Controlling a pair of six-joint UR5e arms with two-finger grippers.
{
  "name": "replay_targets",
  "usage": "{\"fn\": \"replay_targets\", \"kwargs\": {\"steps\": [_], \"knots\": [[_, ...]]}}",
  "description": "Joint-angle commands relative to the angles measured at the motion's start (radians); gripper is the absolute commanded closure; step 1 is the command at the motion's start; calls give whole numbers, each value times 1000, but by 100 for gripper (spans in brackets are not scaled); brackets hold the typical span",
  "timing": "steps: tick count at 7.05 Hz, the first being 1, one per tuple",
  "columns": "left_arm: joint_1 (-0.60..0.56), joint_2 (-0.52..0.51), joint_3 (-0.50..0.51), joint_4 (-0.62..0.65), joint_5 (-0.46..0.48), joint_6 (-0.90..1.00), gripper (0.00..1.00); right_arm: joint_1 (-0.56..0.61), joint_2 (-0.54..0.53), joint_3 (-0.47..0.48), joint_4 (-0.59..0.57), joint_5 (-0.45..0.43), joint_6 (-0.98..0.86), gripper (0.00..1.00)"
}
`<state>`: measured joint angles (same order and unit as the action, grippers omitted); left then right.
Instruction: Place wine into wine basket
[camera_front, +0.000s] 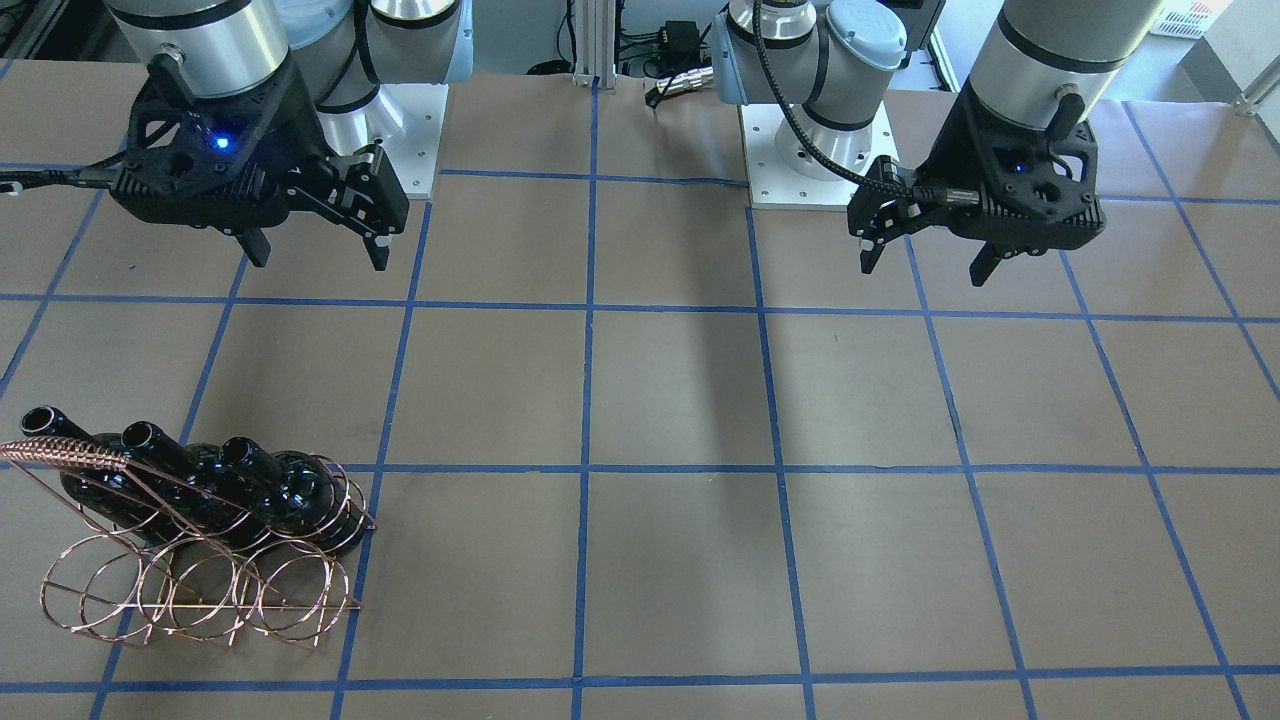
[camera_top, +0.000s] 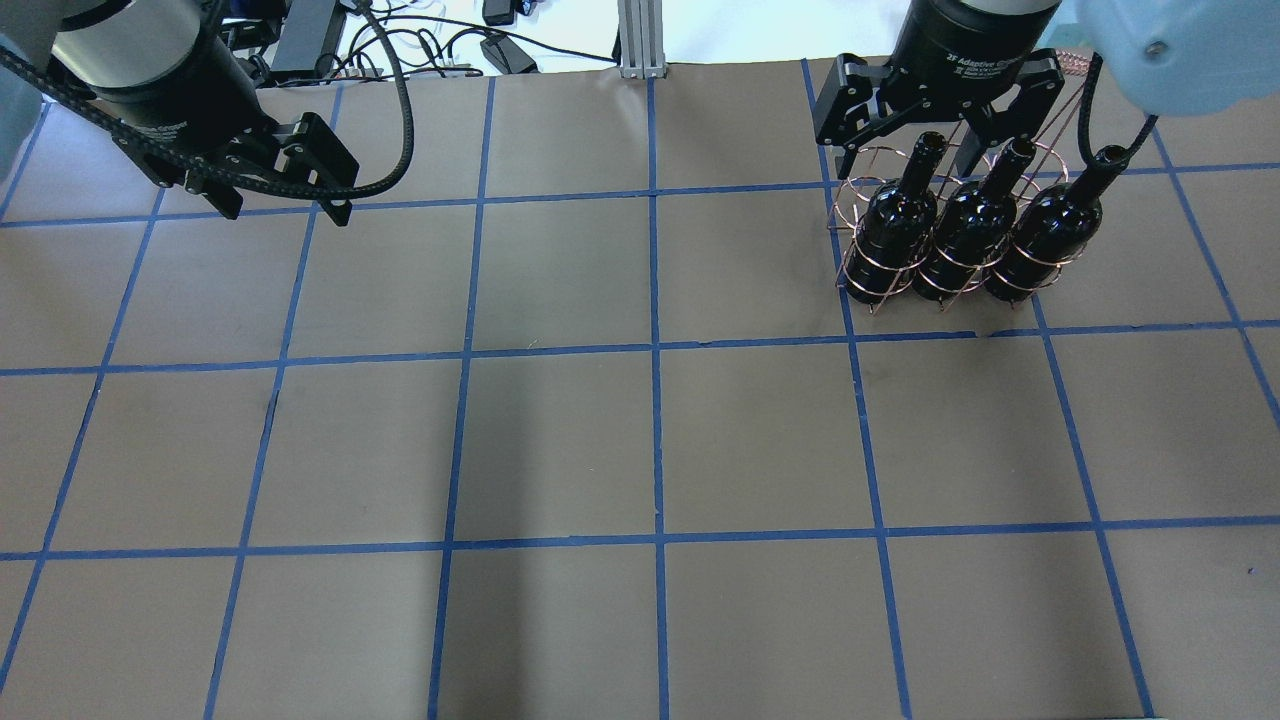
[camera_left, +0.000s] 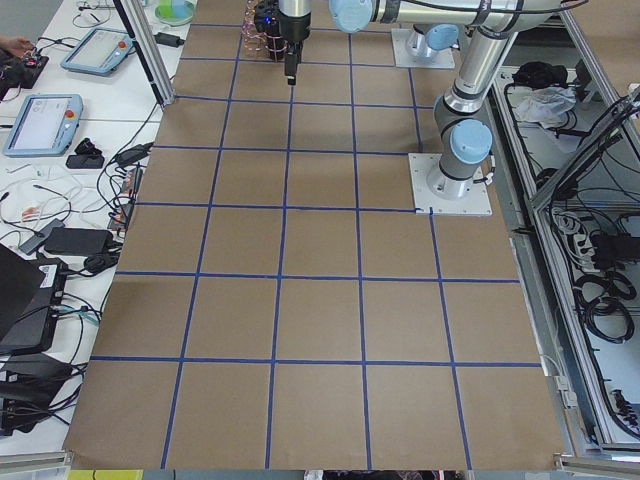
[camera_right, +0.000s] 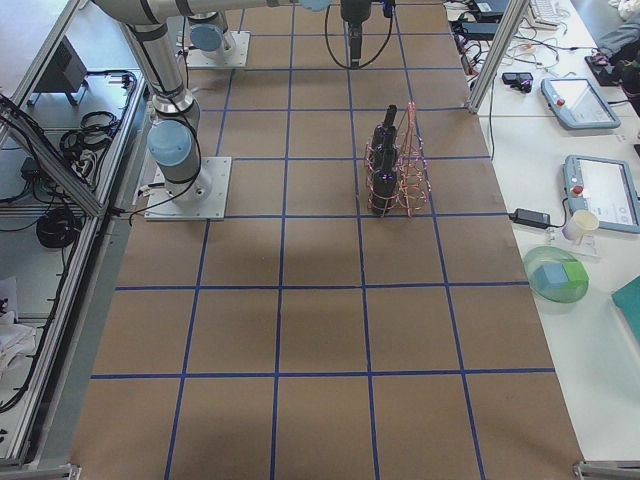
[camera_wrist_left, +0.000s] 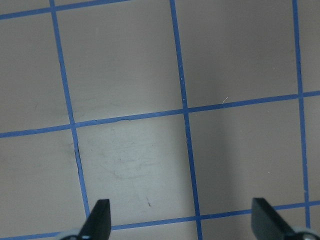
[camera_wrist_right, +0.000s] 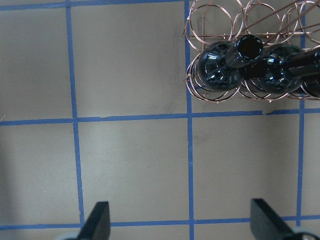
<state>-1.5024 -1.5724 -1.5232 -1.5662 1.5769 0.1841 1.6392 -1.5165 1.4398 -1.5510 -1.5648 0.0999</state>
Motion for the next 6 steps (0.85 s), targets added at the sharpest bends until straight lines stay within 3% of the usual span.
{"fn": "replay_targets", "kwargs": {"steps": [1,6], "knots": [[1,0,0,-2,0,0,0,1,-1,1,8,-26,0,0],[-2,21,5,3,-5,0,0,4,-1,4,6,-21,0,0]]}}
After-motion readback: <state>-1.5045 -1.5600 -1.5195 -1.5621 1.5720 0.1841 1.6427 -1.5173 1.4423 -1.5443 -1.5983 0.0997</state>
